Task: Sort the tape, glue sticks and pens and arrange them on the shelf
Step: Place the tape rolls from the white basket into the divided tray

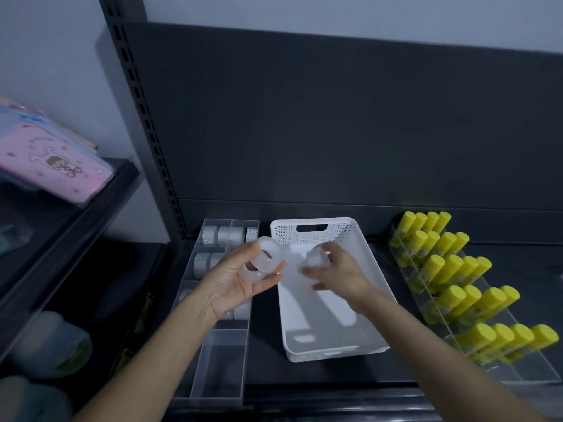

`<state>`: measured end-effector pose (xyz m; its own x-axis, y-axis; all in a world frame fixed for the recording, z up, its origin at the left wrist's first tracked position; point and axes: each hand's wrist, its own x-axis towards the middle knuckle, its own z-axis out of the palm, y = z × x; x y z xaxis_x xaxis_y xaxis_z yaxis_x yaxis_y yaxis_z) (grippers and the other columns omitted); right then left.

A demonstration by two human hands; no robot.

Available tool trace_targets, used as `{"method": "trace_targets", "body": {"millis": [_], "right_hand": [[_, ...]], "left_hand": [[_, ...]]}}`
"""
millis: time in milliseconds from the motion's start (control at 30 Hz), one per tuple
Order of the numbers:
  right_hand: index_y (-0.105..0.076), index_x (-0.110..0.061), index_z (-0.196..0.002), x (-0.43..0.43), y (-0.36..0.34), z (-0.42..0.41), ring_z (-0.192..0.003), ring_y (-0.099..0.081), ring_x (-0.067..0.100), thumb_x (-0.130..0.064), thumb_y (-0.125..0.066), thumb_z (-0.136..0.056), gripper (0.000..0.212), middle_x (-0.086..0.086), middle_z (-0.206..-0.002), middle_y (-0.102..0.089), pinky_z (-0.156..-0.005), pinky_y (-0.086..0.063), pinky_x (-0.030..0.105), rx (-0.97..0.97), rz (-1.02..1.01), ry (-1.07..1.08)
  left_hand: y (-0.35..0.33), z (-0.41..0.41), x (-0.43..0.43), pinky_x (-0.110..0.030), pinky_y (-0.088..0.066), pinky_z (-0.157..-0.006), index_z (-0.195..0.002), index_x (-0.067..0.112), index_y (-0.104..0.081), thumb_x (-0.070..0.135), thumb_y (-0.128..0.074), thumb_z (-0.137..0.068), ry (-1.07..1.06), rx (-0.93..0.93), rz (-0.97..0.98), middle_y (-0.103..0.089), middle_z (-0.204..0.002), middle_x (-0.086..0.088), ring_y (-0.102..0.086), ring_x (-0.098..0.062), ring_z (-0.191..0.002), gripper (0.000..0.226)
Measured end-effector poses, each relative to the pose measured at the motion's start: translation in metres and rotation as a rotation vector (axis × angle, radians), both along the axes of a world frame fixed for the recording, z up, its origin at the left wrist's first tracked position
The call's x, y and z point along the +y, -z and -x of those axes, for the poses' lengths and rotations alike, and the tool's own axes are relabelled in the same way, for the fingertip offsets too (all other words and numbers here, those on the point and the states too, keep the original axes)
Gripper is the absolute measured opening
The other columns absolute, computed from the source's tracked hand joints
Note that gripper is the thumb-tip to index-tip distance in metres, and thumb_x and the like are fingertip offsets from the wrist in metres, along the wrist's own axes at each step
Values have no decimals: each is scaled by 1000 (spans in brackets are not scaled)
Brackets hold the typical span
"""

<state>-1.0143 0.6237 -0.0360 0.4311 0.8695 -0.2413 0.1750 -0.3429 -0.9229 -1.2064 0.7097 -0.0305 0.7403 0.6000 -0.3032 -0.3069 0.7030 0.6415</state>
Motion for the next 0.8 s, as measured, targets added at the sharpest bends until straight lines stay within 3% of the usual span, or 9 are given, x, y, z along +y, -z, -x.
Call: {"method": "trace_targets", "body": {"millis": [67,133,233,333,400,533,667,800], "right_hand": [[-53,-13,-111,-2,-17,8,-84,-67,20,-13,-77,-76,43,14,-107,-61,-69,-59,36,286,-127,2],[-53,-15,-117,-3,-31,19,-82,-66,19,-11,-75,-77,46,15,-105,-60,-74,-59,40,381,-201,-49],[-54,-19,-117,-5,-42,41,-77,-67,15,-9,-75,-77,46,10,-101,-58,-75,-59,42,298,-225,-128],[-55,-20,-108,-4,-44,61,-75,-66,17,-8,-75,-77,39,11,-103,-60,-72,-60,41,118,-205,-160],[-55,-19,-104,-3,-42,71,-75,-65,19,-8,-75,-76,37,11,-102,-61,-71,-60,39,96,-194,-169],[-56,-18,-101,-2,-36,88,-79,-64,17,-5,-74,-77,33,1,-95,-61,-68,-60,37,163,-202,-180],[-58,-17,-102,-2,-33,102,-84,-68,20,-6,-76,-76,33,-3,-90,-66,-74,-59,44,286,-193,-215],[-57,-12,-106,-4,-33,117,-83,-69,21,-4,-76,-75,38,6,-97,-66,-68,-58,37,410,-148,-263]], "left_hand": [[-1,2,-2,-47,-59,-69,-87,6,-76,20,-99,-35,-14,-5,11,-71,-105,-21,-67,-42,-97,59],[-2,4,-3,-43,-59,-68,-93,6,-73,21,-99,-34,-44,7,2,-71,-103,-19,-69,-38,-93,66],[-6,12,-4,-37,-58,-70,-109,11,-66,25,-98,-42,-80,63,-73,-71,-103,-12,-70,-29,-90,75],[-8,27,-4,-36,-57,-75,-112,15,-69,24,-83,-69,-68,146,-197,-68,-108,-10,-69,-27,-92,46],[-8,40,-3,-37,-56,-81,-113,15,-69,16,-76,-78,-22,181,-260,-67,-114,-11,-68,-28,-99,36],[-8,70,-3,-41,-54,-89,-127,15,-59,-2,-63,-72,82,193,-308,-59,-129,-14,-62,-31,-113,58],[-11,97,-6,-41,-52,-94,-133,17,-53,4,-75,-76,150,259,-449,-58,-129,-13,-60,-28,-117,62],[-11,116,-10,-34,-56,-85,-113,34,-67,17,-87,-64,71,423,-625,-68,-112,-2,-66,-20,-105,55]]}}
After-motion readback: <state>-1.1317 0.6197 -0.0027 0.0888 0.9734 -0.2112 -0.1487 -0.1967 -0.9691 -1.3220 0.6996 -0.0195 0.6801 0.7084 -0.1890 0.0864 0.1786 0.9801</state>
